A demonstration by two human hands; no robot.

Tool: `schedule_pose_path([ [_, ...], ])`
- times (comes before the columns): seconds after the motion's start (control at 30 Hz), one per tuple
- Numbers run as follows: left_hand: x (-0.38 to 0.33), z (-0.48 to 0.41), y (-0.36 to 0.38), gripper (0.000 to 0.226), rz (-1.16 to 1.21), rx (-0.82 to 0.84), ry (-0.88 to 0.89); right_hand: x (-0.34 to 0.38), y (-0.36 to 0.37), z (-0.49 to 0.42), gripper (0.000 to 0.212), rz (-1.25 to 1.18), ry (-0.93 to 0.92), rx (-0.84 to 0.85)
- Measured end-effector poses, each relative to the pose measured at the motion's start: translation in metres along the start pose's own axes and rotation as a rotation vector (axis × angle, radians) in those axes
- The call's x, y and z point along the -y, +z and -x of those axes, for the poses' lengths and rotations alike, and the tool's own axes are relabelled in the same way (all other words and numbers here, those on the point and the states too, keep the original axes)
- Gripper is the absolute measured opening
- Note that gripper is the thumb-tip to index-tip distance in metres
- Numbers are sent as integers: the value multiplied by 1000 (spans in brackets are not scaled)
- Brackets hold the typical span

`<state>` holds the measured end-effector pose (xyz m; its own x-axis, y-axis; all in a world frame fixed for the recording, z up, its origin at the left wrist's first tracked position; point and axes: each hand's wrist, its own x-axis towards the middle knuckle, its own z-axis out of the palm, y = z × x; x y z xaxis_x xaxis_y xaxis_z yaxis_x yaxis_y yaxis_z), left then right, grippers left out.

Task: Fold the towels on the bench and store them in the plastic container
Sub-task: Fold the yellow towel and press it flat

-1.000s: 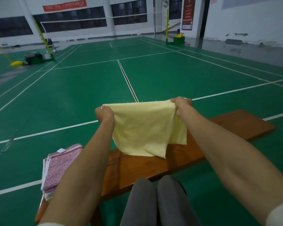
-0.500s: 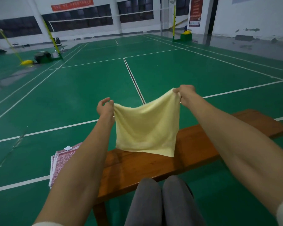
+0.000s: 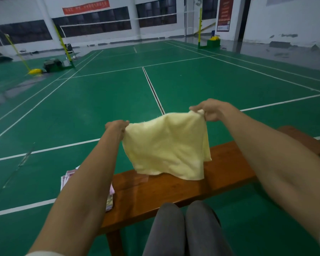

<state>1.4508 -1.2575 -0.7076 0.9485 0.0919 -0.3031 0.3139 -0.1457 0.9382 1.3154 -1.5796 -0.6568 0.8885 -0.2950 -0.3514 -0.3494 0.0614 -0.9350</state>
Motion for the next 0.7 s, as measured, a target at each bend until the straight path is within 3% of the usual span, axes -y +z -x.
schedule_pose_path([
  [0.13,2,8,2,7,51,167,-145,-10,3,-2,74,165,101,217],
  [0.27,-8,11,3,15,216,169,-105,11,5,-6,68,-150,-192,-13],
  [0.33,-7,8,-2,31,272,166,-51,12,2,-8,66,-241,-267,-124],
  [0.47,-9,6,-7,49,204,218,54,-4,-10,-11,38,105,-97,-132],
  [0.63,-20,13,-1,38,-49,74,329,6,-17,-18,28,-219,-217,-354],
  [0.7,-21,12,-2,31,-207,28,440,5,-18,-18,30,-140,-171,-353],
])
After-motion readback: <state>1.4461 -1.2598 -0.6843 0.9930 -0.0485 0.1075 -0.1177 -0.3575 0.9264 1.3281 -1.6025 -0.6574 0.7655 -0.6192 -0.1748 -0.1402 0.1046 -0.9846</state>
